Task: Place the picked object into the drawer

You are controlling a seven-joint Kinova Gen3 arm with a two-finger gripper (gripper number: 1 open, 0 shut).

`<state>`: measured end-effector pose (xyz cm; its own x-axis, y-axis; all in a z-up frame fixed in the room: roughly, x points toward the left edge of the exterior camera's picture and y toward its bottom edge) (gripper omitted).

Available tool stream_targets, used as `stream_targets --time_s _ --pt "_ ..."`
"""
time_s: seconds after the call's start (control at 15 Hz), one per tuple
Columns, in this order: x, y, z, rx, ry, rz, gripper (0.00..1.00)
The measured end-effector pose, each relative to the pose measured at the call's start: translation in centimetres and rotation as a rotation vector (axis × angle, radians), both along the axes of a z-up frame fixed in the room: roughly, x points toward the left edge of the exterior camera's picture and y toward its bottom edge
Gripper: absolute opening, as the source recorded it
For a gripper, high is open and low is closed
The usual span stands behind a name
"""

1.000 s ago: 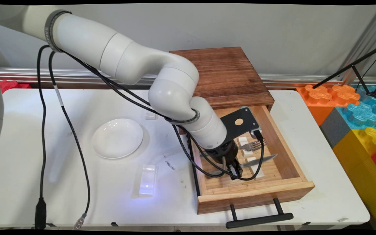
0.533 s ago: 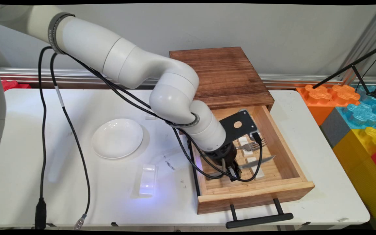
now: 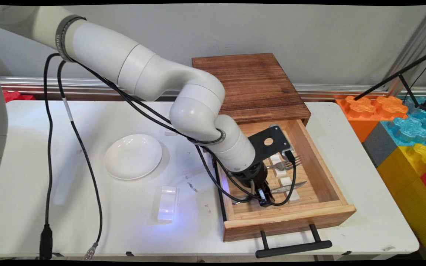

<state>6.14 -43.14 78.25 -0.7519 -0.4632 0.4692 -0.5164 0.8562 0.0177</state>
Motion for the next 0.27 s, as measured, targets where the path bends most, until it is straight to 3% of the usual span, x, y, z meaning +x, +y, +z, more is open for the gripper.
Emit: stream_targets --time_s 0.27 --pt "0.06 -0.03 0.39 0.001 0.007 -0.005 1.0"
